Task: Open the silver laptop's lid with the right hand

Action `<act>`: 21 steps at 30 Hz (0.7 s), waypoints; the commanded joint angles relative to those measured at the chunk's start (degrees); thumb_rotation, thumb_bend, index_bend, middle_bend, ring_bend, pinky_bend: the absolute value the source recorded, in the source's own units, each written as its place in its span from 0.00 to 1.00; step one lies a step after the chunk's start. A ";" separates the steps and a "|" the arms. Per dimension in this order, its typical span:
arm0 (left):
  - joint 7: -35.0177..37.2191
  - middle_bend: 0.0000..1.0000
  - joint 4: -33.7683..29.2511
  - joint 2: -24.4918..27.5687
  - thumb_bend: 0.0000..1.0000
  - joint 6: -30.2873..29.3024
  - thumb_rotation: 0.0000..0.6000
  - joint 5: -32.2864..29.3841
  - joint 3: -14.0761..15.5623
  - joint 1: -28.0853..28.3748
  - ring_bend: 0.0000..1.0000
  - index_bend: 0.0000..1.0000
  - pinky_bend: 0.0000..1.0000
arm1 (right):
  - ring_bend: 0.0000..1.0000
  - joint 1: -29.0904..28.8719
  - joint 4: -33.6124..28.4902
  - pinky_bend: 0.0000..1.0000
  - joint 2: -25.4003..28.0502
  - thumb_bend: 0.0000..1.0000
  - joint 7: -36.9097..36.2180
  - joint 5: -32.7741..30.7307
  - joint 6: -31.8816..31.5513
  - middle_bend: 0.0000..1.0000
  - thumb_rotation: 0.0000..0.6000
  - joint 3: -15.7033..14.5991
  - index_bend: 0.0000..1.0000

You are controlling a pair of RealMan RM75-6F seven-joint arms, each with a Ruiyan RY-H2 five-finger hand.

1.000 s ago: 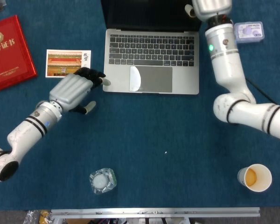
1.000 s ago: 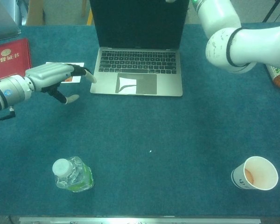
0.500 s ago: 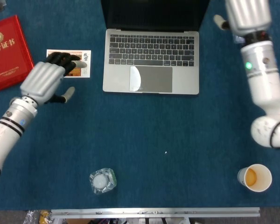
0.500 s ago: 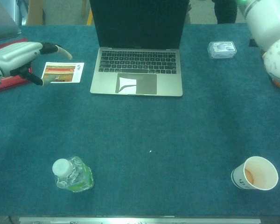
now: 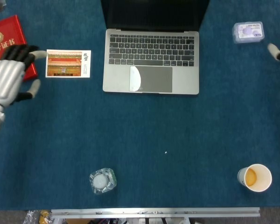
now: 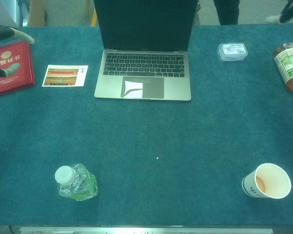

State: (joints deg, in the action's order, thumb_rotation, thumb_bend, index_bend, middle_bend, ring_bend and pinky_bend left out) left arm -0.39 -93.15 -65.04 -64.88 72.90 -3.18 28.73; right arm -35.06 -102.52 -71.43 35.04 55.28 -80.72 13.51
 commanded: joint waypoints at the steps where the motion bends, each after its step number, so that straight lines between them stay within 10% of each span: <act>1: -0.41 0.15 -1.74 2.30 0.42 -4.22 1.00 -0.04 0.13 -3.29 0.09 0.20 0.07 | 0.08 3.71 -1.81 0.19 1.98 0.10 -2.67 2.26 -2.74 0.23 1.00 -2.26 0.12; 21: 3.17 0.16 -2.66 7.28 0.42 -22.04 1.00 7.73 5.62 -20.29 0.09 0.21 0.07 | 0.08 20.89 -0.69 0.19 4.66 0.10 -17.01 9.98 -11.49 0.23 1.00 -8.86 0.12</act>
State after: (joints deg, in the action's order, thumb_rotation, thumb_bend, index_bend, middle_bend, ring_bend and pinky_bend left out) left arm 3.15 -95.26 -58.25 -86.10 80.66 1.90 9.57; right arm -15.20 -103.69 -66.72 19.04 64.64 -91.82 5.27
